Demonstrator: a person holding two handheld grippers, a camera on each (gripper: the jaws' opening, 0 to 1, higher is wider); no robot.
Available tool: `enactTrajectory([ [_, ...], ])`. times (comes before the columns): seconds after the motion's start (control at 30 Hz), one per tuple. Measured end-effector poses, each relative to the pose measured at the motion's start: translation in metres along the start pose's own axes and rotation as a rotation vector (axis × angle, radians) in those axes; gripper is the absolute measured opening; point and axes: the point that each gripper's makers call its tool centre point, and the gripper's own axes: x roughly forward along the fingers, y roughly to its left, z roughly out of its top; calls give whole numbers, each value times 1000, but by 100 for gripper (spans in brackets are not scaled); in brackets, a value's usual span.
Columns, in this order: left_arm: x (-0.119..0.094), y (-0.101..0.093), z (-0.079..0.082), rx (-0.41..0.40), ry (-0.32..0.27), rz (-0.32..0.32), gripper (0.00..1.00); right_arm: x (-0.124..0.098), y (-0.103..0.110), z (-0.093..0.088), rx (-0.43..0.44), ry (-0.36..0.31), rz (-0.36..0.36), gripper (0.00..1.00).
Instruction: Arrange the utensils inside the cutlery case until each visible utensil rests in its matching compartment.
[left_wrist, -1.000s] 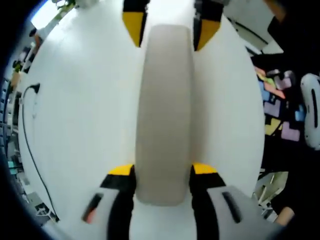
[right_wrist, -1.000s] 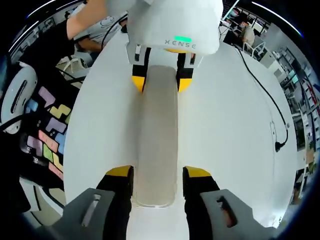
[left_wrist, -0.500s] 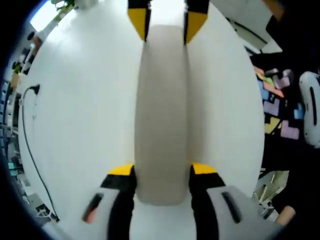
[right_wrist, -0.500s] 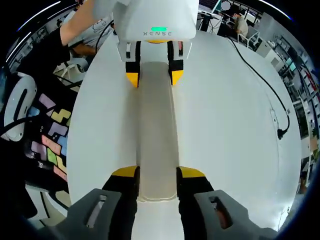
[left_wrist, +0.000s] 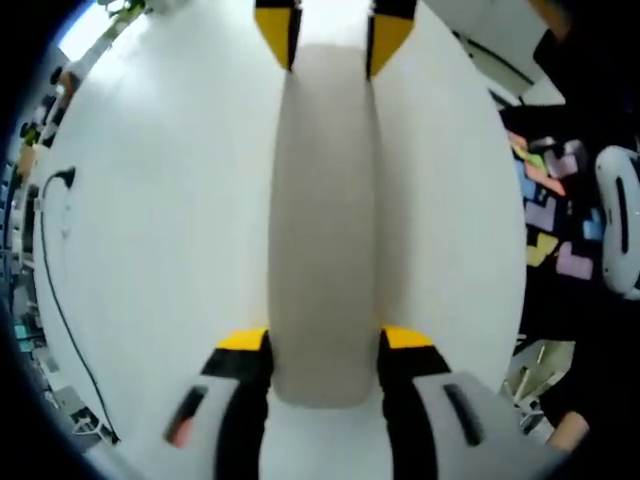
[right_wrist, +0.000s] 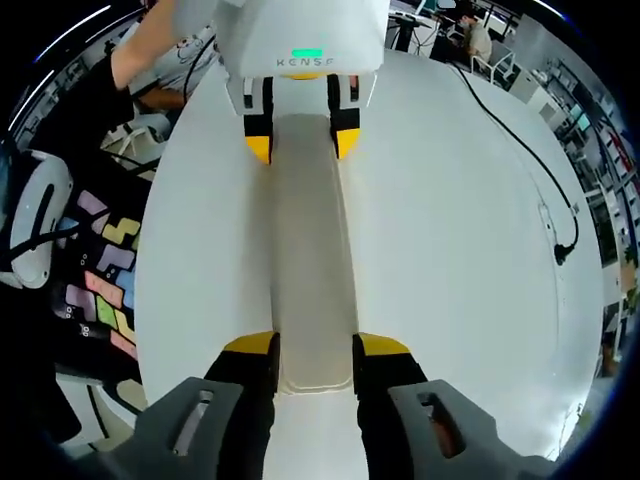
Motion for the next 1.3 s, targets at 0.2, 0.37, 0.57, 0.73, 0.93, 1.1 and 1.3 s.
enactTrajectory([
  [0.2,-6,2,-2,-18,-13,11,43,-4,-2,-10,10,58,-7,25],
  [0.37,-14,1,-2,-16,-41,18,41,-8,-8,-21,17,80,-42,19],
  [0.57,-13,1,-3,-3,-47,8,41,-10,-5,-30,63,68,-21,17],
  [0.73,-15,1,-1,13,-53,9,41,-8,-1,-30,102,65,-15,16],
  [0.93,-15,2,0,24,-58,16,40,-7,1,-32,197,94,-4,14],
  [1.1,-13,4,1,32,-37,22,40,-7,1,-31,187,119,-5,14],
  [1.3,-11,5,4,23,-34,22,41,-7,1,-33,193,135,0,14],
])
